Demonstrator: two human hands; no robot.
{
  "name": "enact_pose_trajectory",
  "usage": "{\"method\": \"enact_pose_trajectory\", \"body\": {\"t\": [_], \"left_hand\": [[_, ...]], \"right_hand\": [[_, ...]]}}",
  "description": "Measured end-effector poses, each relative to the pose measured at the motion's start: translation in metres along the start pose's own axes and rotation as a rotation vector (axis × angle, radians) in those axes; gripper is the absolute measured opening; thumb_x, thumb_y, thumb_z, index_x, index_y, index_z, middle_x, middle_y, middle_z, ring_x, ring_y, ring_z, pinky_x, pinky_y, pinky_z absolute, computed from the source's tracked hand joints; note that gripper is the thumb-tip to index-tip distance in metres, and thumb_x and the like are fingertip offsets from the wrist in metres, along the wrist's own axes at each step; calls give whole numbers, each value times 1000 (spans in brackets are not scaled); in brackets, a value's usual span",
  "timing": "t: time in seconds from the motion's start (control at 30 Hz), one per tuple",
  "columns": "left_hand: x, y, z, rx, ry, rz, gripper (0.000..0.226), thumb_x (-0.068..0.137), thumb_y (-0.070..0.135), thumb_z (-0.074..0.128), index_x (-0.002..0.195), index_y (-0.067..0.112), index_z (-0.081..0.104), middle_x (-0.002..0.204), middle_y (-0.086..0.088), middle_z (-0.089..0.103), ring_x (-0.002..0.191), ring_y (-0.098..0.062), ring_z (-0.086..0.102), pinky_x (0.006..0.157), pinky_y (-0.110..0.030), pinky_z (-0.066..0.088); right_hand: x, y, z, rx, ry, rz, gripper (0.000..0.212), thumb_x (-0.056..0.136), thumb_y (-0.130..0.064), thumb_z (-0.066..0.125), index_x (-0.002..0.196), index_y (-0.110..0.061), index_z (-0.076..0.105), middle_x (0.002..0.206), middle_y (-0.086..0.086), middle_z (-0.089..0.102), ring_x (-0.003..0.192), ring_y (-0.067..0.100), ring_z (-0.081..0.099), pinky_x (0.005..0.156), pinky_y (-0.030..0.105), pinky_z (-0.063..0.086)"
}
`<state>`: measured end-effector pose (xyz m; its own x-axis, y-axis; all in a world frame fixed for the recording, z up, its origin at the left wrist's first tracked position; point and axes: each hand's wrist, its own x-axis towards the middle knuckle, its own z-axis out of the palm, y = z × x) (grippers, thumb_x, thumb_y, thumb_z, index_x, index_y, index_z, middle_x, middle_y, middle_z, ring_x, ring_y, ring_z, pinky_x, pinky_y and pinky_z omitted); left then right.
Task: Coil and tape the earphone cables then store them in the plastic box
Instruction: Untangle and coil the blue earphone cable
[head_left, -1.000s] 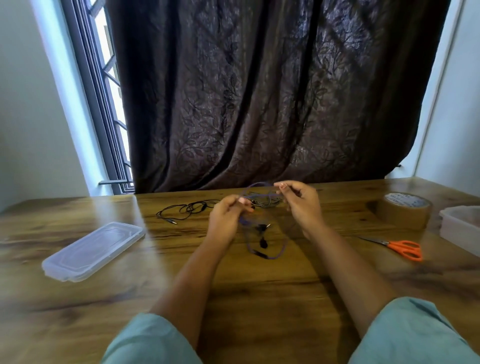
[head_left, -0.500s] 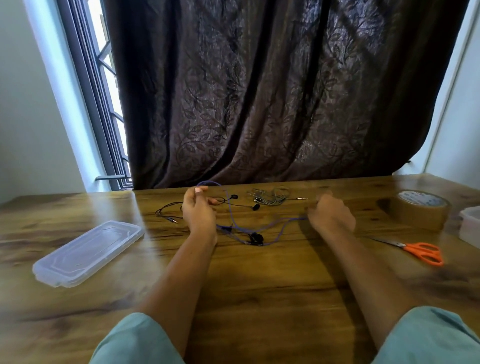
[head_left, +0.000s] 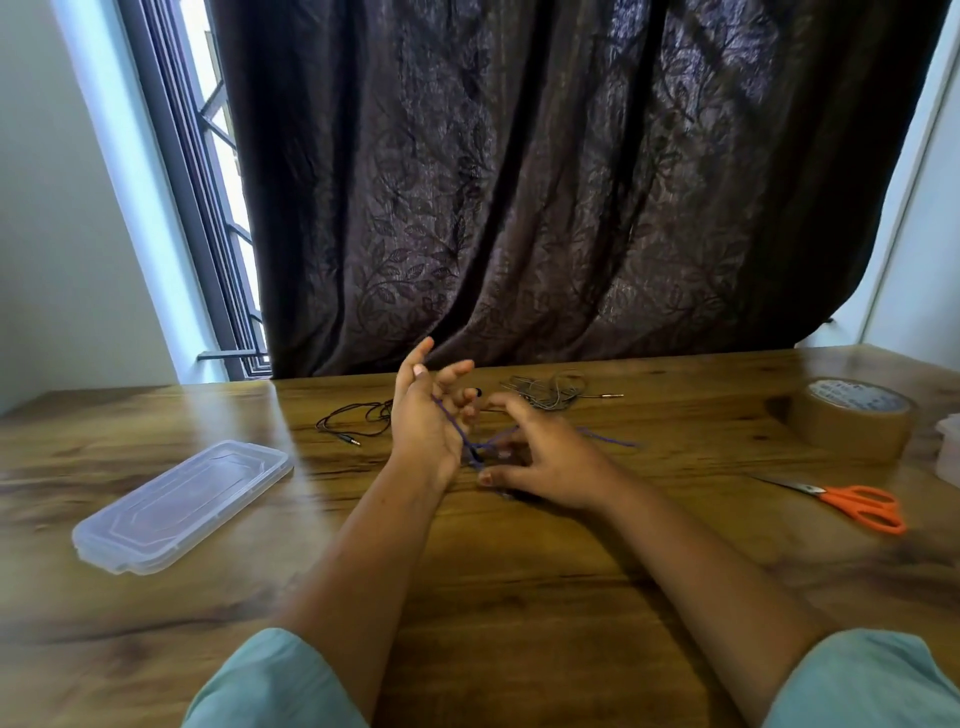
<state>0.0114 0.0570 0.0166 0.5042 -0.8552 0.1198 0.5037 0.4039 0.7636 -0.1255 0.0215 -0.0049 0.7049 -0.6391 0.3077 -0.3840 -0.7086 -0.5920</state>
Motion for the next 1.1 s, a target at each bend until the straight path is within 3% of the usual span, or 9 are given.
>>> {"method": "enact_pose_trajectory", "body": {"t": [0.13, 0.2, 0.3, 0.43, 0.53, 0.67, 0.87, 0.97, 1.1], "left_hand": [[0, 0, 2, -99, -56, 2, 34, 104, 14, 29, 127, 28, 49, 121, -3, 62, 85, -22, 63, 68, -33, 54], [1, -1, 2, -106, -31, 6, 33, 102, 11, 35, 125, 28, 51, 123, 1, 58, 96, -25, 63, 75, -38, 55], [3, -1, 2, -13, 42, 12, 31, 102, 10, 35, 118, 29, 53, 126, 5, 54, 101, -24, 62, 82, -44, 55], [8, -2, -4, 229, 166, 72, 24, 103, 13, 33, 113, 25, 51, 125, 4, 56, 86, -18, 62, 75, -42, 54], [10, 1, -9, 233, 178, 37, 25, 101, 6, 33, 107, 22, 52, 109, -3, 64, 70, -19, 62, 57, -33, 50], [13, 6, -18, 479, 150, -28, 23, 104, 18, 31, 110, 19, 53, 84, 0, 64, 44, -7, 49, 38, -18, 35], [22, -1, -33, 1596, -82, 97, 16, 89, 24, 57, 104, 30, 62, 116, -4, 57, 91, -20, 56, 73, -31, 47], [17, -10, -26, 1682, -127, 212, 25, 89, 24, 58, 113, 29, 63, 129, 1, 44, 120, -23, 42, 95, -40, 42], [9, -5, -9, 1481, -217, 467, 36, 83, 16, 60, 116, 32, 59, 123, 13, 47, 119, -9, 39, 109, -42, 27]], "right_hand": [[0, 1, -1, 141, 54, 48, 75, 83, -14, 72, 135, -37, 22, 88, -5, 70, 67, -1, 60, 66, 19, 48], [1, 3, 0, 119, 28, 46, 84, 81, -15, 74, 139, -41, 18, 87, -4, 70, 71, 2, 62, 70, 20, 49], [0, 3, -3, 122, 86, 45, 70, 88, -11, 65, 138, -38, 25, 79, -3, 71, 78, 6, 67, 76, 27, 51], [0, 2, -21, 465, 249, 76, 48, 94, -6, 56, 129, -30, 34, 84, 2, 74, 81, 4, 68, 75, 17, 49], [2, 3, -35, 756, 380, 125, 29, 95, -7, 53, 112, -30, 47, 74, -3, 71, 68, 5, 63, 57, 19, 41], [1, 9, -47, 1156, 589, 201, 21, 96, -3, 46, 94, -24, 52, 69, -3, 63, 68, 12, 61, 61, 26, 45], [0, 12, -44, 1127, 564, 283, 23, 99, -4, 42, 92, -23, 54, 87, -3, 70, 54, 8, 54, 49, 21, 47], [1, 5, -41, 1057, 484, 290, 20, 98, -5, 45, 94, -20, 58, 87, -5, 72, 53, 6, 52, 46, 19, 44], [2, -2, -39, 980, 401, 263, 14, 96, -7, 51, 94, -18, 60, 83, -4, 72, 51, 5, 50, 46, 18, 40]]}}
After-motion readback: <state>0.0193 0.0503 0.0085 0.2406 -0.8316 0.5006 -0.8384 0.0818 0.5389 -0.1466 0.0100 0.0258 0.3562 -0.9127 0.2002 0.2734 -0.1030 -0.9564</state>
